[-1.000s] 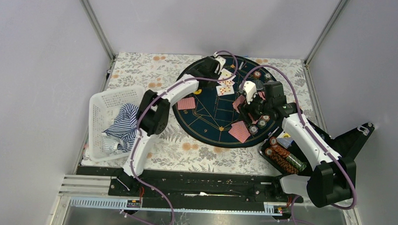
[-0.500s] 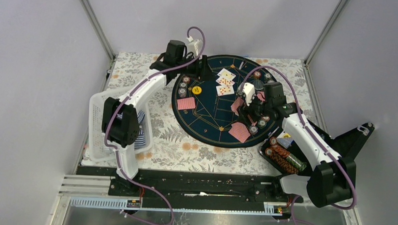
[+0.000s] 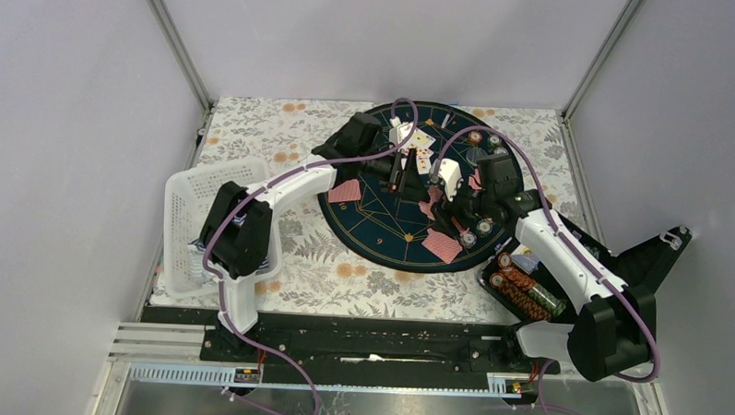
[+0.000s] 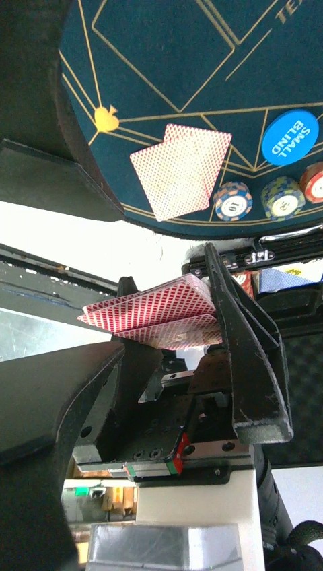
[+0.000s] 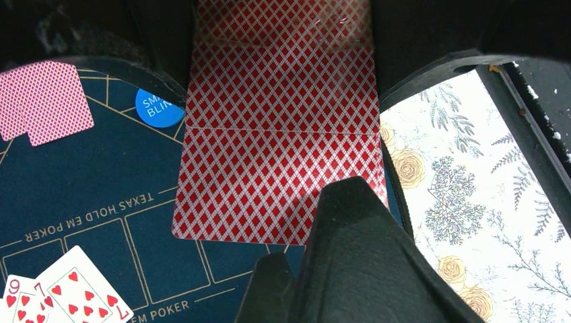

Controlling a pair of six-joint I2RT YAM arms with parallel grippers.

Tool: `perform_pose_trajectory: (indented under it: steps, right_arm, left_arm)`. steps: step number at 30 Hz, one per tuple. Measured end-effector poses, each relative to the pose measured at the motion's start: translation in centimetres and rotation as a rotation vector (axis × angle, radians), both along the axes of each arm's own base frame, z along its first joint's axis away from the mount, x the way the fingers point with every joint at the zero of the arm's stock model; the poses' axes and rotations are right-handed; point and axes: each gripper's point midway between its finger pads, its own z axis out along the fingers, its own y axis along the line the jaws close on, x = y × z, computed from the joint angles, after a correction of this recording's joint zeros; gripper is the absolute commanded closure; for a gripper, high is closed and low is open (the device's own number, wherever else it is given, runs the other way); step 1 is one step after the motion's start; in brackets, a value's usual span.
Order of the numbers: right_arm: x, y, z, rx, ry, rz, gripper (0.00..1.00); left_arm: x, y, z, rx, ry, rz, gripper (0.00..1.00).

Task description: Distribute texas hold em gaming equipment

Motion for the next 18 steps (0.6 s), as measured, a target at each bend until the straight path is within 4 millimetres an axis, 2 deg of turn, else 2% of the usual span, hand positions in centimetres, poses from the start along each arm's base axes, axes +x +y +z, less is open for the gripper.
perform_pose_trajectory:
  steps: [3,12,18]
  right_arm:
    - [-0.2,0.1,-0.1,-0.004,0.002,0.007,1.00]
    - [-0.4,0.3,-0.1,-0.011,0.000,0.019,1.00]
    - [-0.5,-0.1,-0.7,-0.031,0.007,0.006,1.00]
  left_arm:
    - [-0.3,-0.1,-0.3,-0.003,0.025,-0.001,0.31]
    - [-0.2,-0.4,-0.9,0.025,0.027,0.019,0.55]
    - [-0.2,-0.3,-1.2,0.043,0.030,0.026,0.64]
